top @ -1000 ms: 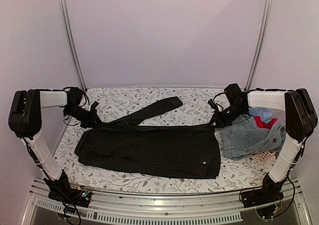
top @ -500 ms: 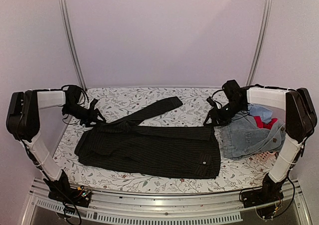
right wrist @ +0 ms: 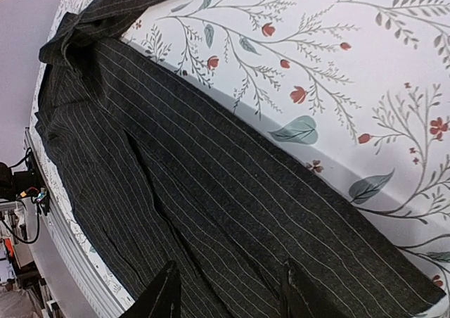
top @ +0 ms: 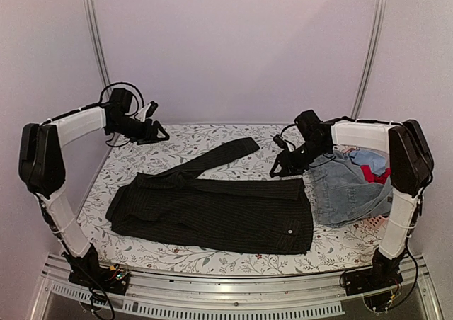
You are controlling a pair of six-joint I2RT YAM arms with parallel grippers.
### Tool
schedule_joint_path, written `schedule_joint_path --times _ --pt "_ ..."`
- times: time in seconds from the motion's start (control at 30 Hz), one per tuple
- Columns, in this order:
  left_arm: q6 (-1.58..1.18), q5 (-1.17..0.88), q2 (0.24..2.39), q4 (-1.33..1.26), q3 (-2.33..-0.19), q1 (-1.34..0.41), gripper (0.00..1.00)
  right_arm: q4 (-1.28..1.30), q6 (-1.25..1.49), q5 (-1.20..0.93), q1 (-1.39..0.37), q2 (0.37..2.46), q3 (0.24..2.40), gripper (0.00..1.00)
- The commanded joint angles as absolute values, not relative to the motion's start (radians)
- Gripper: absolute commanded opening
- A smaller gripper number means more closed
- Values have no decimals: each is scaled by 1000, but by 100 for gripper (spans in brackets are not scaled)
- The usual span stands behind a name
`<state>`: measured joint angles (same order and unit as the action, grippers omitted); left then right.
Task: Fold and stack the mixed laundry pile
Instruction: Adjust the rectangle-folded shirt at the center of the board.
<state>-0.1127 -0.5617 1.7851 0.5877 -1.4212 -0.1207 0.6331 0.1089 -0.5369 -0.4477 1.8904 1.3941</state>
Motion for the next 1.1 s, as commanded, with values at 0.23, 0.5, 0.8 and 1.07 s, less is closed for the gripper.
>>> schedule_joint_path --times 0.23,0.5,0.8,1.07 --pt "-22 -426 2195 585 -1803 -356 61 576 190 -529 -492 2042 1353 44" --pt "33 -393 2243 633 -1812 -387 61 604 177 -496 -492 2034 1323 44" --pt "72 -444 2075 574 -1651 -387 61 649 89 -472 -495 1926 1327 46" --pt "58 -392 2044 543 -1621 -388 61 688 63 -416 -500 1948 1297 46"
